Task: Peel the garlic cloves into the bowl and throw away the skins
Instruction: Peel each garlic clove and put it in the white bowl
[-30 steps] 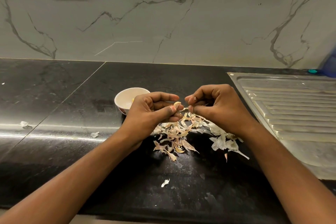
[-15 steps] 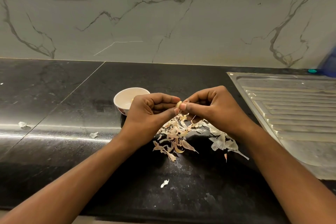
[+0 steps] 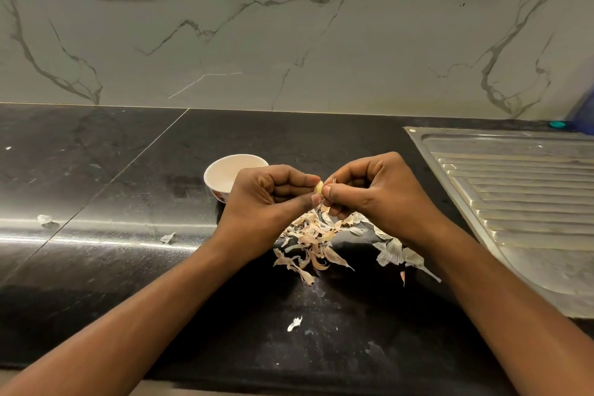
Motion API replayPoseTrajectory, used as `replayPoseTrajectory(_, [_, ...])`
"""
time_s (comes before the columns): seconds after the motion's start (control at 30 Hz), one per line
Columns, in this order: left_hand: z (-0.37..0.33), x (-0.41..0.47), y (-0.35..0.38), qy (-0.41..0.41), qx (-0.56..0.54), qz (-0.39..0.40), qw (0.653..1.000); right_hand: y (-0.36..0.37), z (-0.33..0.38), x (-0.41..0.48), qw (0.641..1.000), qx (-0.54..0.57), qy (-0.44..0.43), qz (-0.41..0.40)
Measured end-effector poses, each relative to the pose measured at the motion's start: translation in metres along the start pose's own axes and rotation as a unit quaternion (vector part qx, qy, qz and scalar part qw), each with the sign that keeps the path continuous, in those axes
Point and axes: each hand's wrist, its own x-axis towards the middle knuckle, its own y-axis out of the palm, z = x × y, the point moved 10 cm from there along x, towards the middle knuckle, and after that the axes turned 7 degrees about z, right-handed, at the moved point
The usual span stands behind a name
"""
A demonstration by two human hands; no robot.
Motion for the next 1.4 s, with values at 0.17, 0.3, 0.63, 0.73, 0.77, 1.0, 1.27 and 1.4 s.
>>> replayPoseTrajectory(0.17, [0.002, 0.001, 0.001, -0.019, -0.041, 0.009, 0.999, -0.003, 0.003, 0.000, 0.999, -0.020, -0.014, -0.027])
replayPoseTrajectory(0.3, [0.009, 0.002, 0.003, -0.052, -0.096, 0.014, 0.994, -0.005, 0.003, 0.000, 0.999, -0.032, -0.013, -0.025])
replayPoseTrajectory(0.63, [0.014, 0.002, 0.003, -0.082, -0.101, 0.020, 0.991, -0.001, 0.002, 0.002, 0.997, -0.072, -0.016, 0.001])
replayPoseTrajectory(0.73, [0.017, 0.003, 0.003, -0.086, -0.112, 0.017, 0.990, -0.002, 0.004, 0.001, 0.998, -0.066, -0.017, 0.004])
replayPoseTrajectory(0.77, [0.017, 0.003, 0.002, -0.086, -0.114, 0.015, 0.990, -0.002, 0.004, 0.001, 0.998, -0.064, -0.017, 0.003])
replayPoseTrajectory(1.0, [0.014, 0.003, 0.001, -0.066, -0.079, 0.010, 0.995, -0.006, 0.006, 0.000, 0.992, -0.122, -0.027, -0.012])
replayPoseTrajectory(1.27, [0.002, 0.002, -0.018, -0.023, -0.067, -0.031, 0.997, -0.036, 0.012, -0.003, 0.979, -0.172, -0.049, -0.095])
replayPoseTrajectory(1.4, [-0.008, 0.000, -0.031, 0.007, -0.032, -0.073, 0.997, -0.024, 0.003, 0.000, 0.982, -0.184, -0.025, -0.037])
